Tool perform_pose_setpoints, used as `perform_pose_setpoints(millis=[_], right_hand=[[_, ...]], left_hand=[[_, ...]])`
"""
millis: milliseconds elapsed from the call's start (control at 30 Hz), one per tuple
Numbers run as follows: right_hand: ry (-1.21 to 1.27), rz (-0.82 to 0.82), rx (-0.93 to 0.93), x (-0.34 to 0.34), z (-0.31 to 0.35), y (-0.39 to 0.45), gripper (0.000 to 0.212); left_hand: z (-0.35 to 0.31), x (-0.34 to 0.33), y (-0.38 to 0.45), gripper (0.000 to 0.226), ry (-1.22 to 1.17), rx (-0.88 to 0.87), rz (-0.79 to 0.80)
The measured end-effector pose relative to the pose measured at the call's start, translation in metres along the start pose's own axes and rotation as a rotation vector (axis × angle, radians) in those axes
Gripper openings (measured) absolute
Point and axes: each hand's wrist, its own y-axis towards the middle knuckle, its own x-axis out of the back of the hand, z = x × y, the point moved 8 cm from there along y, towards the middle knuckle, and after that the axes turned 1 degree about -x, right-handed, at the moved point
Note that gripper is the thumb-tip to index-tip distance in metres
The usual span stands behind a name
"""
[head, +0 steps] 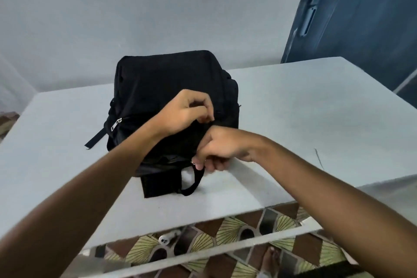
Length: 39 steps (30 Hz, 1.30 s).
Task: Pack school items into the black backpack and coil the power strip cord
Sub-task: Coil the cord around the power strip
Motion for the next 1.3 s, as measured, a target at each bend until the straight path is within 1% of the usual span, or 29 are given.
perform_pose_setpoints(millis=[67, 100, 167, 233, 333, 367, 433, 467, 500, 533, 567, 600, 633, 700, 733, 833, 900, 933, 967, 1033, 1100, 1133, 1167, 1200, 1233, 1300], right_hand=[[0.018, 0.014, -0.007, 0.006, 0.002, 0.002, 0.022], [0.013, 0.018, -0.008, 0.009, 0.004, 0.004, 0.021], [-0.015, 0.020, -0.016, 0.010, 0.008, 0.010, 0.020], [-0.080, 0.026, -0.028, 0.007, 0.014, 0.012, 0.025], [-0.162, 0.006, -0.015, 0.014, 0.027, 0.008, 0.030], [-0.195, -0.018, 0.015, 0.018, 0.033, 0.005, 0.026], [-0.388, -0.095, 0.105, 0.025, 0.042, 0.003, 0.007], [-0.510, -0.131, 0.144, 0.023, 0.044, 0.004, 0.011], [-0.597, -0.153, 0.179, 0.017, 0.044, 0.008, 0.020], [-0.622, -0.161, 0.211, 0.011, 0.043, 0.013, 0.025], [-0.619, -0.168, 0.246, 0.006, 0.044, 0.016, 0.024], [-0.629, -0.171, 0.267, 0.002, 0.045, 0.019, 0.021], [-0.646, -0.170, 0.270, 0.002, 0.045, 0.020, 0.018], [-0.689, -0.130, 0.235, 0.006, 0.043, 0.019, 0.015], [-0.705, -0.091, 0.201, 0.008, 0.041, 0.017, 0.015], [-0.736, 0.027, 0.075, 0.011, 0.034, 0.012, 0.021], [-0.812, 0.053, 0.022, 0.009, 0.036, 0.010, 0.022], [-0.854, 0.060, 0.001, 0.008, 0.037, 0.010, 0.021], [-0.899, 0.062, -0.004, 0.005, 0.041, 0.011, 0.019], [-0.976, 0.024, 0.033, -0.004, 0.055, 0.013, 0.018], [-0.909, -0.032, 0.136, -0.019, 0.076, 0.020, 0.033], [-0.870, -0.043, 0.181, -0.030, 0.084, 0.023, 0.042], [-0.895, -0.043, 0.216, -0.043, 0.089, 0.027, 0.048], [-0.982, -0.051, 0.250, -0.056, 0.092, 0.031, 0.047], [-1.078, -0.079, 0.301, -0.067, 0.094, 0.036, 0.037], [-1.158, -0.147, 0.382, -0.077, 0.097, 0.043, 0.014]], left_hand=[[0.000, 0.009, -0.042, 0.006, 0.123, -0.005, 0.011], [0.005, 0.008, -0.059, 0.010, 0.219, -0.002, 0.006], [0.015, 0.000, -0.080, 0.023, 0.380, -0.033, -0.063], [0.021, -0.007, -0.090, 0.026, 0.443, -0.098, -0.175], [0.028, -0.010, -0.101, 0.020, 0.429, -0.115, -0.296], [0.029, -0.009, -0.104, 0.018, 0.399, -0.092, -0.339], [0.033, -0.001, -0.110, 0.012, 0.296, 0.000, -0.440], [0.037, 0.002, -0.113, 0.009, 0.231, 0.064, -0.485], [0.042, 0.005, -0.115, 0.007, 0.160, 0.126, -0.516], [0.046, 0.005, -0.117, 0.007, 0.095, 0.170, -0.530], [0.047, 0.005, -0.119, 0.007, 0.060, 0.189, -0.533], [0.045, 0.005, -0.120, 0.009, 0.052, 0.186, -0.540], [0.041, 0.006, -0.123, 0.014, 0.097, 0.168, -0.564], [0.034, 0.013, -0.131, 0.026, 0.241, 0.160, -0.626], [0.031, 0.018, -0.135, 0.027, 0.285, 0.181, -0.636], [0.025, 0.036, -0.149, 0.016, 0.362, 0.174, -0.579], [0.025, 0.061, -0.166, 0.014, 0.426, 0.175, -0.604], [0.030, 0.075, -0.176, 0.012, 0.407, 0.216, -0.612], [0.038, 0.087, -0.186, 0.015, 0.365, 0.270, -0.593], [0.056, 0.097, -0.197, 0.018, 0.251, 0.378, -0.470], [0.061, 0.101, -0.199, 0.017, 0.249, 0.392, -0.345], [0.060, 0.101, -0.197, 0.023, 0.270, 0.379, -0.301], [0.059, 0.101, -0.193, 0.032, 0.295, 0.361, -0.270], [0.059, 0.103, -0.190, 0.039, 0.317, 0.347, -0.262], [0.060, 0.107, -0.188, 0.042, 0.342, 0.335, -0.277], [0.066, 0.123, -0.189, 0.035, 0.376, 0.353, -0.381]])
